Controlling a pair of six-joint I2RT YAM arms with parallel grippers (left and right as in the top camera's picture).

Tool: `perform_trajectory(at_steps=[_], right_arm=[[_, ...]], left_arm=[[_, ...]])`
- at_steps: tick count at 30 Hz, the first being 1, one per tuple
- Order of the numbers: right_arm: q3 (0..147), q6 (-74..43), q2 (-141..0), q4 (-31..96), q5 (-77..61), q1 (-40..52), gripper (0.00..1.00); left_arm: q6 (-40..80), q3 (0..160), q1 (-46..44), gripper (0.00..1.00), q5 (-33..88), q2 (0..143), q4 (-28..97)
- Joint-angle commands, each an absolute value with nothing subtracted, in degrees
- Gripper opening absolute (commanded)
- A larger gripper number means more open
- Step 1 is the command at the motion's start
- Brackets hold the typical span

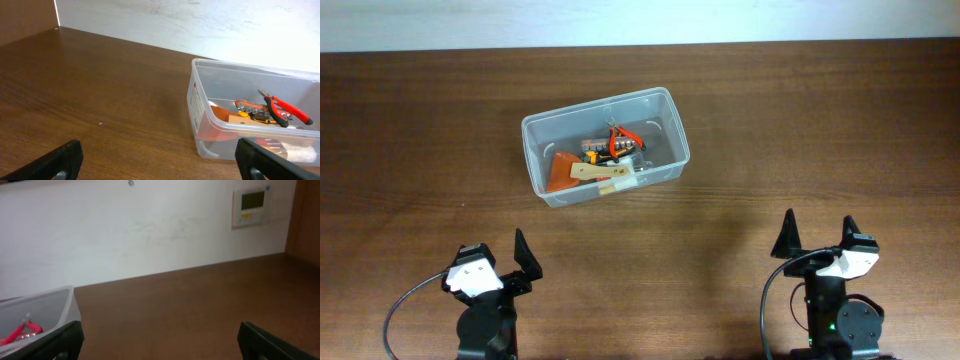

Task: Pack container

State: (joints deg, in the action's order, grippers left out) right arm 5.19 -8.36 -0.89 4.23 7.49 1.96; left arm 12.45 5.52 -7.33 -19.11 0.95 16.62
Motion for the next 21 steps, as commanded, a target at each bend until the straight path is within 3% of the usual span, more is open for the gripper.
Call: perform_trajectory(at_steps=[1, 21], right_arm=[[3.97, -8.69, -0.21, 4.01, 7.55, 2.22, 0.99], [0.32, -2.61, -0.21, 3.79, 1.48, 2.22, 0.99]], left_arm=[[11.94, 5.32, -7.51, 0.99, -19.31, 0.69, 16.71], [11.94, 5.32, -7.51, 0.99, -19.33, 0.69, 16.71]])
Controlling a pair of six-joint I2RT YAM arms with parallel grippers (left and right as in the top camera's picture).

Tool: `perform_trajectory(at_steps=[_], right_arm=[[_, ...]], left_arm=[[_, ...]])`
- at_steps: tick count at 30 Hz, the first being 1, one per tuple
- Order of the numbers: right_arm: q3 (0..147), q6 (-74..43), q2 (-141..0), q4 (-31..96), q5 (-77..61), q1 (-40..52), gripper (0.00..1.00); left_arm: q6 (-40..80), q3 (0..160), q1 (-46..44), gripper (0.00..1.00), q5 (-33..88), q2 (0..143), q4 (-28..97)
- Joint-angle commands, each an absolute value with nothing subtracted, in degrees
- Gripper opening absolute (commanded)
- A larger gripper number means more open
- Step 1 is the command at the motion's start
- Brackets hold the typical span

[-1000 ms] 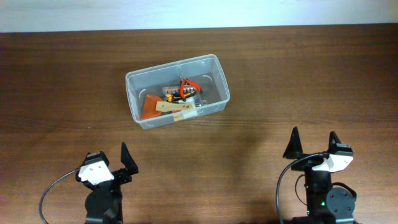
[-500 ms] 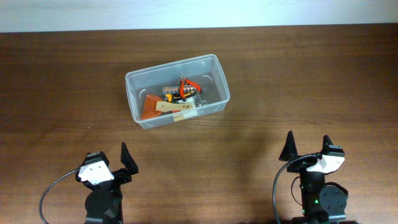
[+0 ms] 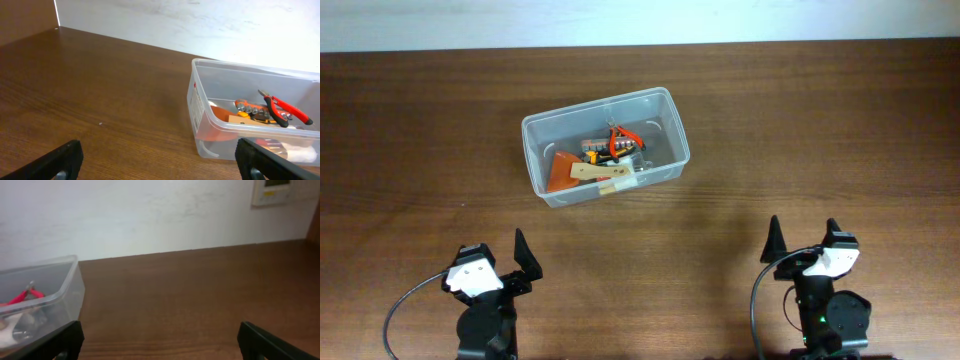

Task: Pack container

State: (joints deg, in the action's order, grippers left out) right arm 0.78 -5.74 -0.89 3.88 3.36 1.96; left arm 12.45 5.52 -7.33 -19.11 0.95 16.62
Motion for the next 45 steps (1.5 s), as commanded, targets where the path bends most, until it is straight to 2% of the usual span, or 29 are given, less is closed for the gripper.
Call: perform_trajectory(at_steps=[1, 45], right_arm=[[0.32, -1.69, -0.21, 3.81, 1.45, 2.22, 0.99], [0.32, -0.84, -0.25, 4.47, 1.5, 2.22, 0.99]], left_arm=[[11.94, 5.32, -7.51, 0.99, -19.31, 0.69, 16.71], [11.94, 5.32, -7.51, 0.99, -19.31, 0.69, 16.71]])
